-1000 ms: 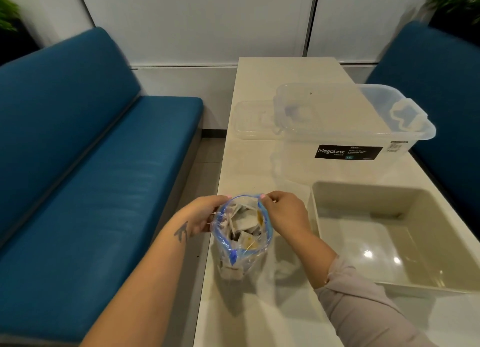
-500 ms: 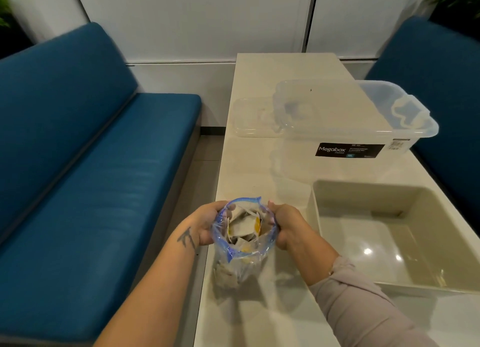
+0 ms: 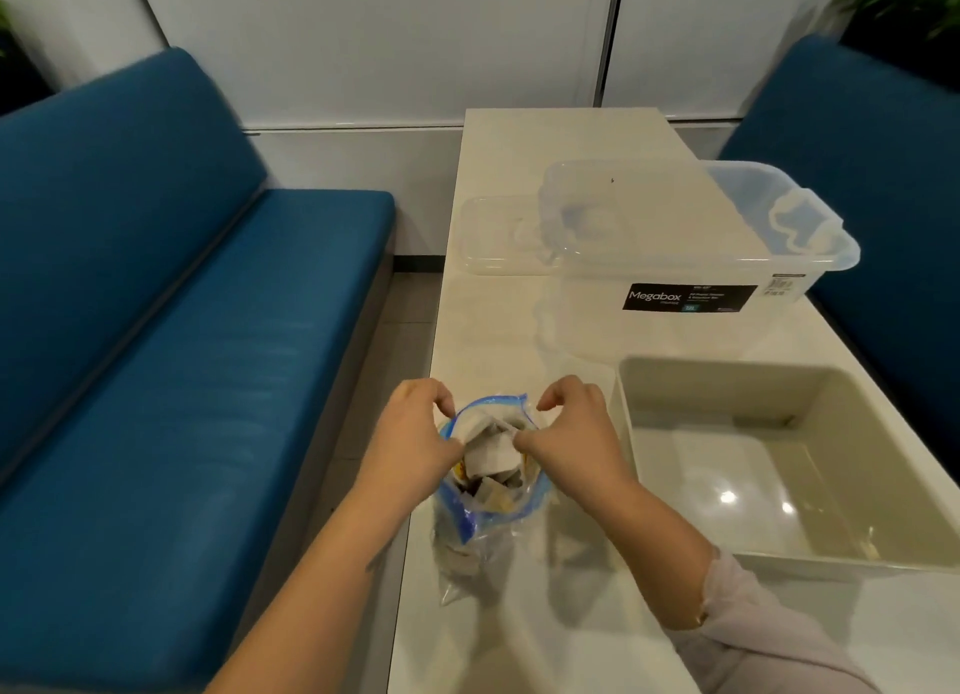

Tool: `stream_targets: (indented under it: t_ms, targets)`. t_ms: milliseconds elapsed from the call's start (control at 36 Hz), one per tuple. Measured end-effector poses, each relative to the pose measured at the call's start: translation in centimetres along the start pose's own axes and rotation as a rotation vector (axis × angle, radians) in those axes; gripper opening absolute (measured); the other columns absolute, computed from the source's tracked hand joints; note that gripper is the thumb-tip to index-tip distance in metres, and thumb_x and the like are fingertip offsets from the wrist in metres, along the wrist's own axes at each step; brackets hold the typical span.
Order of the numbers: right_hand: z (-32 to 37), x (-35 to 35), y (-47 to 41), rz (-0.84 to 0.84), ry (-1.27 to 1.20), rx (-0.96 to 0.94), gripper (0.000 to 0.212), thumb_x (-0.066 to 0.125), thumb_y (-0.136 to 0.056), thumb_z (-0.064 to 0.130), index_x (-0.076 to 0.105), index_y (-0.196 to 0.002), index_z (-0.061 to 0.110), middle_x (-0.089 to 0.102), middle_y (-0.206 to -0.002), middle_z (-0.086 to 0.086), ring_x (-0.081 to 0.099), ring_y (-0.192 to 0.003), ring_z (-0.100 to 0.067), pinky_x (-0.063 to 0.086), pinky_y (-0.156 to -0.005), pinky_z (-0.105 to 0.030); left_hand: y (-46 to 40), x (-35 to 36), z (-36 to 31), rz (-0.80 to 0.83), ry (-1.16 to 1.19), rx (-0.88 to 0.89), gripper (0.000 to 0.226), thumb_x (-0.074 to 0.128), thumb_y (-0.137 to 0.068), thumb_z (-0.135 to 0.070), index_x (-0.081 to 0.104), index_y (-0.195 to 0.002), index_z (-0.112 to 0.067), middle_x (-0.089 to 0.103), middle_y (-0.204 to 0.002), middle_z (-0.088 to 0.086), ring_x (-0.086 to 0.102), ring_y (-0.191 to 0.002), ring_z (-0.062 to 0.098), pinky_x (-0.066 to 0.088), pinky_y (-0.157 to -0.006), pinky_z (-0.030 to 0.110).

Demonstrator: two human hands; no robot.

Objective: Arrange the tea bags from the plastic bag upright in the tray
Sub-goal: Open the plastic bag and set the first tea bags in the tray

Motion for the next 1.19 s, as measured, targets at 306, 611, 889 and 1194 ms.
stream_targets:
  t_ms: [306, 611, 889, 1194]
  targets:
    - [-1.2, -0.1, 2.0, -0.038, -0.040, -0.068, 0.026, 0.064, -0.082, 0.002, 0.054, -0.074, 0.025, 0.044, -0.110, 0.003, 0.047, -0.090, -0.006, 0.036, -0.061, -0.002, 0.6, 0.4, 0.7, 0.168, -0.060, -0.068, 0.025, 0.059, -0.092, -0.014, 0.064, -0.109, -0.032, 0.049, -0.133, -0.004, 0.056, -0.110, 0.017, 0.048, -0.093, 0.028]
    - [-1.2, -0.3, 2.1, 0.059, 0.216, -0.023, 0.038, 0.058, -0.084, 0.007, 0.065, -0.116, 0.025, 0.062, -0.119, 0.005, 0.061, -0.097, -0.014, 0.038, -0.067, -0.013, 1.5, 1.2, -1.5, 0.285, -0.355, -0.041, 0.063, 0.064, -0.081, -0.022, 0.039, -0.138, -0.028, 0.037, -0.139, -0.004, 0.047, -0.119, 0.020, 0.048, -0.087, 0.032]
    - [-0.9, -2.1, 3.2, 0.104, 0.432, -0.124, 0.036, 0.047, -0.079, -0.002, 0.063, -0.110, 0.010, 0.065, -0.102, -0.008, 0.061, -0.094, -0.026, 0.050, -0.078, -0.033, 1.8, 0.3, -2.2, 0.315, -0.459, 0.026, 0.079, 0.062, -0.081, -0.010, 0.023, -0.147, -0.028, 0.023, -0.152, -0.011, 0.040, -0.128, 0.019, 0.049, -0.089, 0.032]
    - [-1.7, -3.5, 2.6, 0.212, 0.657, -0.277, 0.029, 0.051, -0.082, 0.007, 0.058, -0.110, 0.013, 0.054, -0.107, -0.004, 0.056, -0.094, -0.025, 0.034, -0.067, -0.025, 3.0, 1.5, -3.5, 0.367, -0.461, -0.017, 0.094, 0.073, -0.075, -0.019, 0.016, -0.149, -0.029, 0.016, -0.153, -0.014, 0.043, -0.124, 0.018, 0.053, -0.084, 0.030]
Point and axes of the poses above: each hand's wrist, its own y-axis away from the middle knuckle, its own x-axis out of the palm, z = x × y, the point moved 2 cm from there along -y, towards the middle knuckle
